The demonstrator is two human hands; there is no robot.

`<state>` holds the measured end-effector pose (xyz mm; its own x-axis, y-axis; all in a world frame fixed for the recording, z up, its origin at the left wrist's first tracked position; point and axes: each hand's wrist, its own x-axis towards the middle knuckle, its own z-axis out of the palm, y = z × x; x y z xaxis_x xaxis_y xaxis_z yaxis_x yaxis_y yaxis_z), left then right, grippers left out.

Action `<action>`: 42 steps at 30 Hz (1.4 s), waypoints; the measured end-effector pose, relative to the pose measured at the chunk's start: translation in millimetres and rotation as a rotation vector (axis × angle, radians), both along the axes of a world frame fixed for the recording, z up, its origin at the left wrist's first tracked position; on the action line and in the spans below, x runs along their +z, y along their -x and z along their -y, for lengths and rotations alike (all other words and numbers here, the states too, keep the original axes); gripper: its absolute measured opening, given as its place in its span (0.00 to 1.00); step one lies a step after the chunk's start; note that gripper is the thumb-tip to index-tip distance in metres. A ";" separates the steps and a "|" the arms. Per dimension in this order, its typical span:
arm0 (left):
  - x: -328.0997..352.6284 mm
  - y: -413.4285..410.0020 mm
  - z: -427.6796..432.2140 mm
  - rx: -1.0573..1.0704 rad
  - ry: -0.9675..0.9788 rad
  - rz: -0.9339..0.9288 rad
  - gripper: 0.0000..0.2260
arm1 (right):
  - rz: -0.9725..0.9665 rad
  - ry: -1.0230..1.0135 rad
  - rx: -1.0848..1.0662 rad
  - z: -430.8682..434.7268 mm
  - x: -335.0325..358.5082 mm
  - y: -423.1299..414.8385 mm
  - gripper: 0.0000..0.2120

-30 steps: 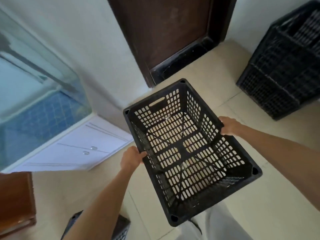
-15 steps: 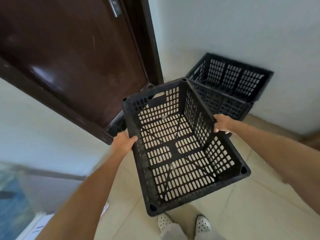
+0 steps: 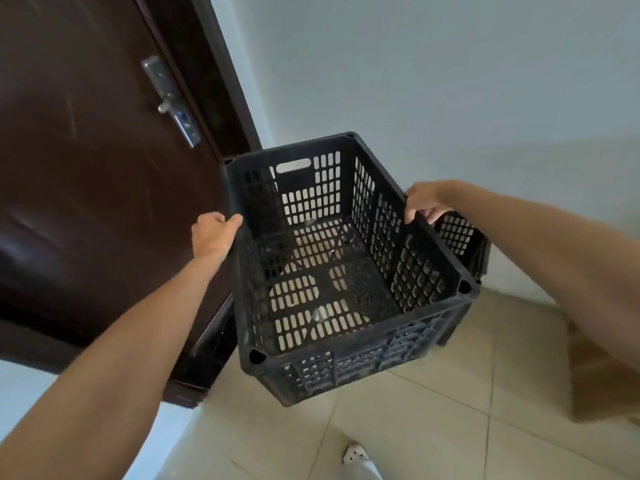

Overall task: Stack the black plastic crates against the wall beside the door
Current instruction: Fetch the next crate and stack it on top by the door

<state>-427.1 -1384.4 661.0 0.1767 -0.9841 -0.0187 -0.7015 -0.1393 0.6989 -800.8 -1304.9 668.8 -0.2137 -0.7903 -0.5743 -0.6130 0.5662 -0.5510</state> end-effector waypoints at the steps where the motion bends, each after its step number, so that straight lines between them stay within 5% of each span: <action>1: 7.3 4.3 13.8 -0.021 0.009 0.012 0.13 | -0.017 0.011 -0.011 8.1 7.4 3.9 0.20; 20: -39.7 202.3 130.6 -0.284 -0.157 0.167 0.15 | -0.144 -0.056 -0.098 104.3 -31.0 198.9 0.19; 29: -58.0 283.4 147.1 -0.252 -0.220 0.192 0.27 | -0.138 -0.071 0.023 170.0 -47.7 290.6 0.26; 42: -98.4 362.0 115.7 -0.146 -0.473 0.064 0.27 | -0.551 -0.004 0.377 257.1 -91.2 361.6 0.24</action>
